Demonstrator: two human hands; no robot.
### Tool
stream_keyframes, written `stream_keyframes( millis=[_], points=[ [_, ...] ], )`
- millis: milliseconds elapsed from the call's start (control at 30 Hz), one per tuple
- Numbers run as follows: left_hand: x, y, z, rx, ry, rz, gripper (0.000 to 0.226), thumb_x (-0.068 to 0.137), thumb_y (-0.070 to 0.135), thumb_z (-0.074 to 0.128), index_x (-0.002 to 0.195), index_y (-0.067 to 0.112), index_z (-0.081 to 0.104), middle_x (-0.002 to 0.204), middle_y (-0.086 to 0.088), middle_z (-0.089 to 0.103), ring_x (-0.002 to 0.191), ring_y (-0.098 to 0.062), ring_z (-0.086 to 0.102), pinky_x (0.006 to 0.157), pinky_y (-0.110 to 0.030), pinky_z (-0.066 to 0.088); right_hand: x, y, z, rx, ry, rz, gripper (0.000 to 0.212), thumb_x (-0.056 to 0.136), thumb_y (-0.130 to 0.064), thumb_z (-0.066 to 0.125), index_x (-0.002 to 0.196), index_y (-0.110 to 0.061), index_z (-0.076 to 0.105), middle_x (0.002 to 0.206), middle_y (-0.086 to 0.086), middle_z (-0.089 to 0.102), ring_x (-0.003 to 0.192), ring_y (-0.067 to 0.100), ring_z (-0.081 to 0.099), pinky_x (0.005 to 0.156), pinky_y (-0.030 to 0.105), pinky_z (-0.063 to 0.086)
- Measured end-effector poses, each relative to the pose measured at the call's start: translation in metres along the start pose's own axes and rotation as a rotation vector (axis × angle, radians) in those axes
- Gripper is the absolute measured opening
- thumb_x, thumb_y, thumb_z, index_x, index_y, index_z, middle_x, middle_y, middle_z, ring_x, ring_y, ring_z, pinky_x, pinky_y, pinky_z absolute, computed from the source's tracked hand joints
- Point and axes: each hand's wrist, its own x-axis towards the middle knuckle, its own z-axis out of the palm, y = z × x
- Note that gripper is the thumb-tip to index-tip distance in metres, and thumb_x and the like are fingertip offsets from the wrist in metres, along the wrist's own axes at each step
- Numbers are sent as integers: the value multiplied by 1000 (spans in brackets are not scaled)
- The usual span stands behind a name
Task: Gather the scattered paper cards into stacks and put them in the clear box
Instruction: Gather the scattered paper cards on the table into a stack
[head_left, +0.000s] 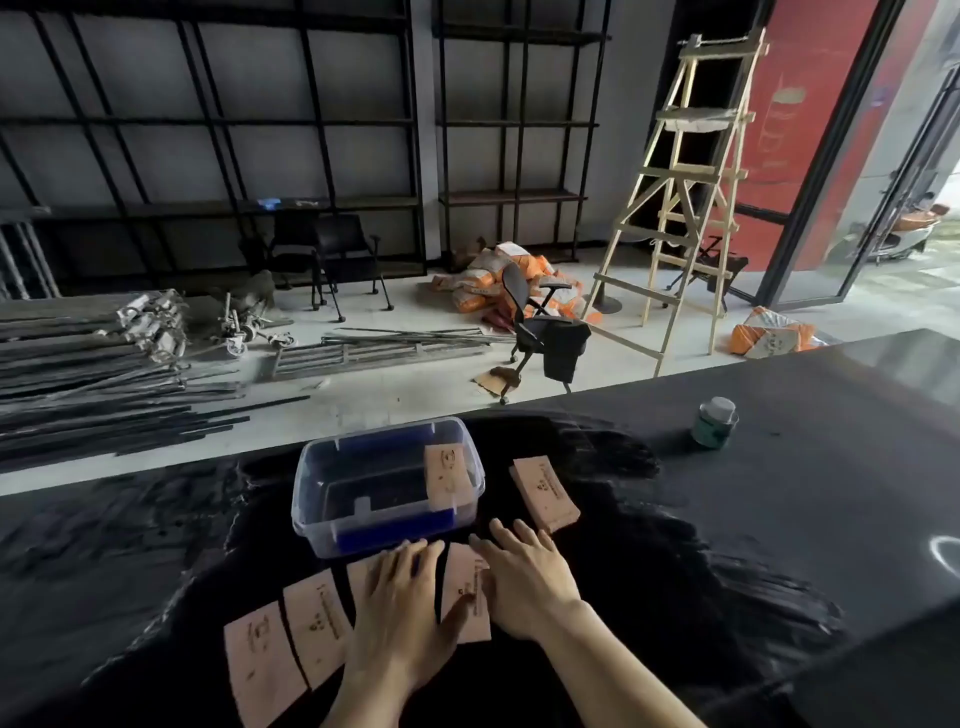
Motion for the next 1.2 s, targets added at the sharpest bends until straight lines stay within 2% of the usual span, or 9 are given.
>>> stream_keyframes(
  millis=[200,300,500,667,767,867,967,1100,1200],
  points=[
    [-10,7,16,64,-91,-36,112,76,91,20,159,16,36,166,-3,38,156,-23,25,128,-42,11,1,7,21,-45,-97,-30,62,99,-23,60,157,-25,38,174,3,17,161,34,9,130,52,14],
    [-14,14,16,85,-88,-27,116,71,89,22,158,14,37,167,-4,34,157,-24,20,129,-42,7,-1,9,29,-30,-43,-44,62,99,-21,58,158,-18,36,173,4,23,161,32,12,130,49,18],
    [-11,30,14,-116,-76,-105,84,77,67,60,148,26,44,162,7,40,155,-17,22,130,-38,14,-4,9,29,-34,90,-58,41,94,-24,63,134,-16,57,141,6,53,141,26,43,118,37,36],
    [-10,21,5,-313,-67,-65,42,84,39,72,119,49,53,120,20,56,127,-12,48,107,-28,39,-8,26,18,110,193,-82,81,90,-14,72,156,-33,29,164,2,33,150,24,36,113,40,46],
    [-13,11,3,-410,-93,-53,35,89,37,71,111,55,50,104,19,60,100,-7,56,91,-28,50,-13,34,16,122,188,-162,57,97,-20,65,147,-41,46,152,-5,49,140,20,47,103,37,52],
    [-19,3,2,-470,-83,-35,47,88,35,73,114,64,46,103,27,60,101,1,56,92,-27,51,-18,36,18,131,202,-183,30,97,-23,58,123,-38,59,119,-10,61,114,18,60,83,38,57],
    [-27,-11,-5,-452,40,-89,63,77,28,76,122,59,44,112,33,55,108,5,54,99,-28,44,-19,34,22,127,212,-174,32,93,-14,57,119,-34,56,113,-8,57,105,19,60,72,35,53],
    [-40,-46,-26,-264,-18,-181,52,67,45,72,113,43,46,110,20,51,100,-10,59,83,-29,43,-17,29,25,133,220,-191,29,94,-9,56,116,-27,55,111,-7,55,100,18,59,69,26,39],
    [-46,-58,-42,-53,-226,-282,93,55,87,65,127,36,39,118,15,55,92,-11,65,70,-28,49,-14,21,25,150,211,-211,23,97,-11,54,114,-26,54,111,-6,54,97,18,59,65,28,45]
  ],
)
